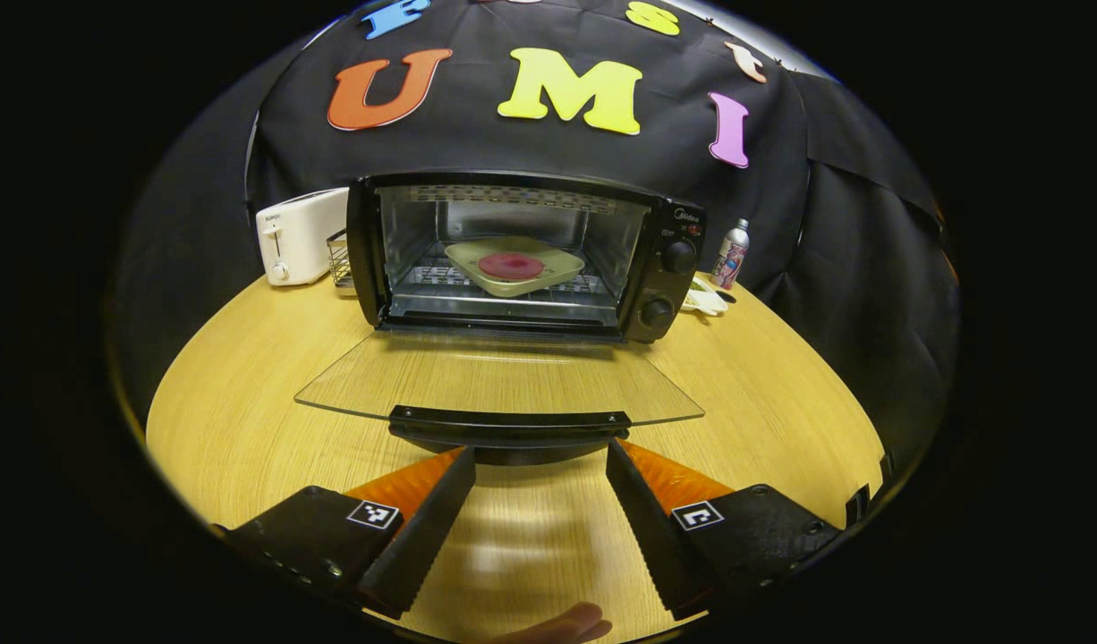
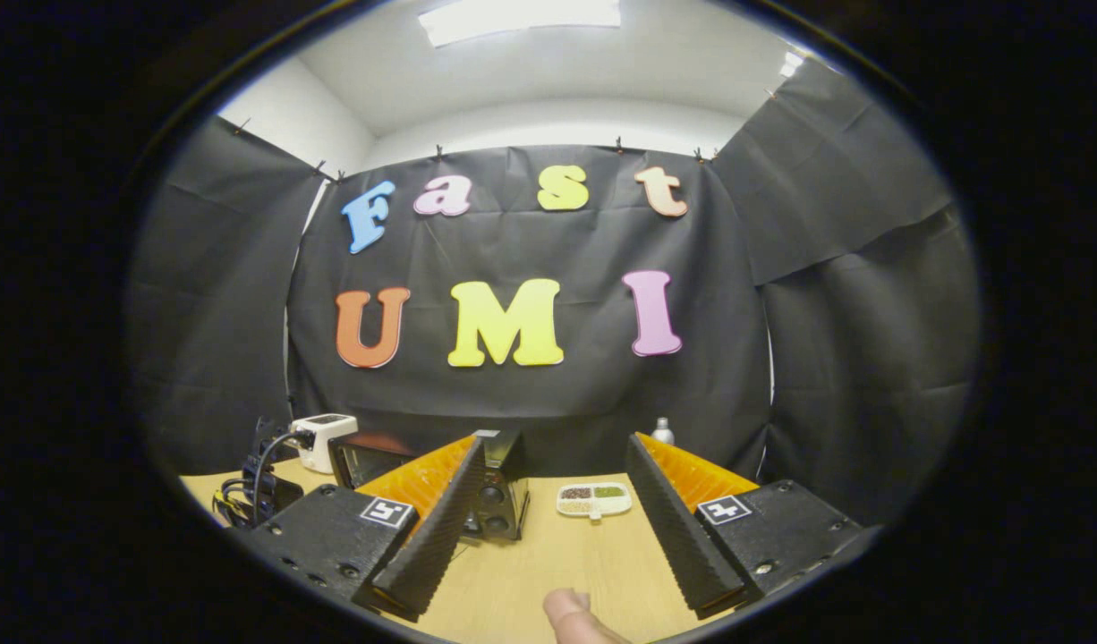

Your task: Open the electric oven with the left hand, put the food in, and close the electric oven.

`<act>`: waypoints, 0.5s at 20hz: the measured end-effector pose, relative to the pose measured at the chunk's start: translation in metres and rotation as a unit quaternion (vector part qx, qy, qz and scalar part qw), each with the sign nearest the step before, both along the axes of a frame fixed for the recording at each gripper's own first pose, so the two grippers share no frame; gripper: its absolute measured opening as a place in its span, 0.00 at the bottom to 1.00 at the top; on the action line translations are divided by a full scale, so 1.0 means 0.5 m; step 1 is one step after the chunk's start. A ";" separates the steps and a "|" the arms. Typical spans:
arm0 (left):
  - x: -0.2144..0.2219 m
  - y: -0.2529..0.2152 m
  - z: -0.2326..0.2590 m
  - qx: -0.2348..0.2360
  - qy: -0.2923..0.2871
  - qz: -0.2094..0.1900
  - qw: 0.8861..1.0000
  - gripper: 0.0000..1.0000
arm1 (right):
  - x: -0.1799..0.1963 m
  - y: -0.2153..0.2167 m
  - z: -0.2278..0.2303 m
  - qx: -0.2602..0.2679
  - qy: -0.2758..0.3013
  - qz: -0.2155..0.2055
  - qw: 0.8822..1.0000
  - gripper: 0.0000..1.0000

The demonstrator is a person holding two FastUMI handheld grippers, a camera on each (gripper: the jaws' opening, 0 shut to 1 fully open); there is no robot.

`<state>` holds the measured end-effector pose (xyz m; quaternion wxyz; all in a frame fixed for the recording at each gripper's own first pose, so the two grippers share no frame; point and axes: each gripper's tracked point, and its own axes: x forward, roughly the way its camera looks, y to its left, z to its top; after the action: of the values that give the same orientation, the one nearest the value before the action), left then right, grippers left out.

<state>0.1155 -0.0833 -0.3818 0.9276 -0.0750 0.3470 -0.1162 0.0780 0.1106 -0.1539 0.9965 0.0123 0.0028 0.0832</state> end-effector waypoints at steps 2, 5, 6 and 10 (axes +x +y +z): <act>0.010 0.003 0.018 0.005 -0.016 0.003 1.000 0.95 | -0.003 -0.006 0.006 -0.003 -0.004 -0.004 1.000 0.95; 0.034 0.007 0.050 0.014 -0.045 0.006 0.999 0.93 | -0.012 -0.017 0.009 -0.006 -0.006 -0.011 1.000 0.95; 0.044 0.009 0.063 0.015 -0.054 0.007 0.998 0.93 | -0.016 -0.020 0.013 -0.006 -0.007 -0.012 1.000 0.96; 0.080 0.018 0.109 0.017 -0.071 0.012 0.997 0.93 | -0.034 -0.033 0.034 -0.002 -0.013 -0.015 1.000 0.96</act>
<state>0.1553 -0.0743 -0.3274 0.9525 -0.0555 0.2809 -0.1040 0.0610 0.0940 -0.1368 0.9976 0.0088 -0.0105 0.0683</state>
